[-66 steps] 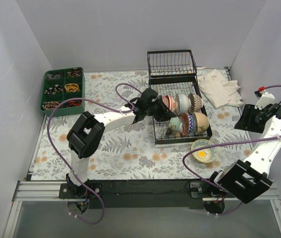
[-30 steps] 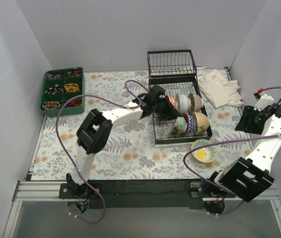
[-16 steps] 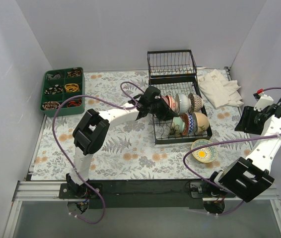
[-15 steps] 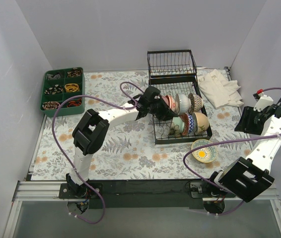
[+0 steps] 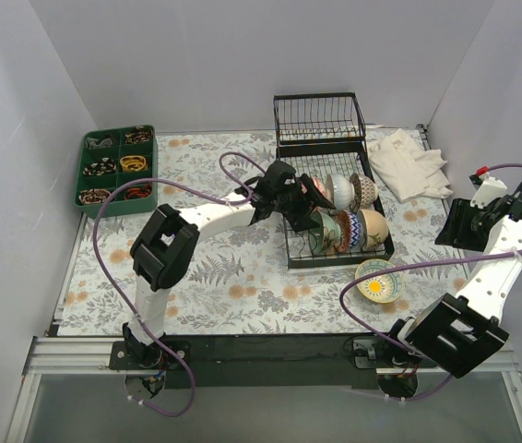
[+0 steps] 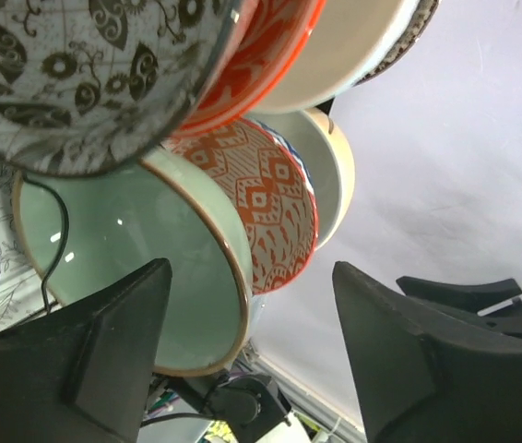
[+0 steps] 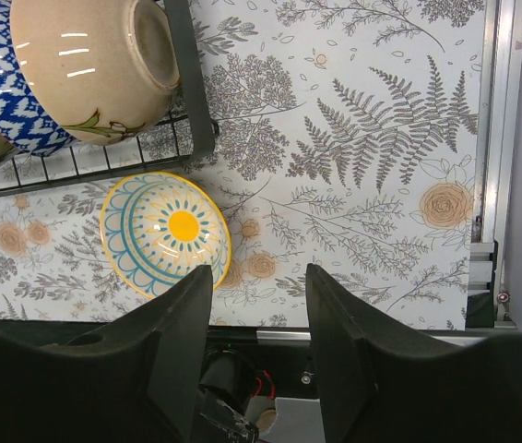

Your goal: Load the bowls into the dish rack

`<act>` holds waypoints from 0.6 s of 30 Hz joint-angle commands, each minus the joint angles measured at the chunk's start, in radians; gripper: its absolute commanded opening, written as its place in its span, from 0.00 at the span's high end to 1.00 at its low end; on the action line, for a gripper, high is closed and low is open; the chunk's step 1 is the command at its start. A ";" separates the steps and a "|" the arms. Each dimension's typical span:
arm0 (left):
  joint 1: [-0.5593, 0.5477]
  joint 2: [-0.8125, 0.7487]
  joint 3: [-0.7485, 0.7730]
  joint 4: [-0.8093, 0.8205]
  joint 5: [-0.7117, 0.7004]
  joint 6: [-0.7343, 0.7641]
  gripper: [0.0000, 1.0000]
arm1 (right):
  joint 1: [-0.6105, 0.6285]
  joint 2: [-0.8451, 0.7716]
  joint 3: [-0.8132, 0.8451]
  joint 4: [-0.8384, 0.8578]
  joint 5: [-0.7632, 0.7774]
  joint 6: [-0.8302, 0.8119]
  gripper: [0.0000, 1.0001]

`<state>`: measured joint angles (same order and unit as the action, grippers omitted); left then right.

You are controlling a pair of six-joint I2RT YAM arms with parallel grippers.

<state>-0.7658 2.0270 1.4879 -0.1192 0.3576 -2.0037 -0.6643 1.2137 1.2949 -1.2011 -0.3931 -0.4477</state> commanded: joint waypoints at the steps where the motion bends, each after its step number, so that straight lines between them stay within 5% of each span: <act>1: 0.025 -0.158 -0.040 0.000 -0.006 -0.679 0.26 | 0.006 -0.025 0.004 0.015 -0.023 0.001 0.46; 5: 0.083 -0.258 -0.119 -0.046 -0.003 -0.589 0.18 | 0.006 -0.032 -0.003 0.017 -0.046 -0.008 0.46; 11: 0.147 -0.384 -0.147 -0.022 0.017 -0.155 0.18 | 0.006 -0.045 0.006 0.009 -0.122 -0.014 0.46; 13: 0.164 -0.384 -0.109 0.021 0.040 0.101 0.11 | 0.005 -0.049 0.026 0.002 -0.173 -0.031 0.46; 18: 0.145 -0.369 -0.017 0.101 0.362 0.678 0.02 | 0.005 -0.060 0.130 -0.008 -0.298 -0.033 0.45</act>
<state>-0.5976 1.6844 1.3880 -0.0769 0.4515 -1.7638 -0.6605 1.1816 1.3132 -1.2087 -0.5449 -0.4694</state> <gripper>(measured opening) 0.969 0.544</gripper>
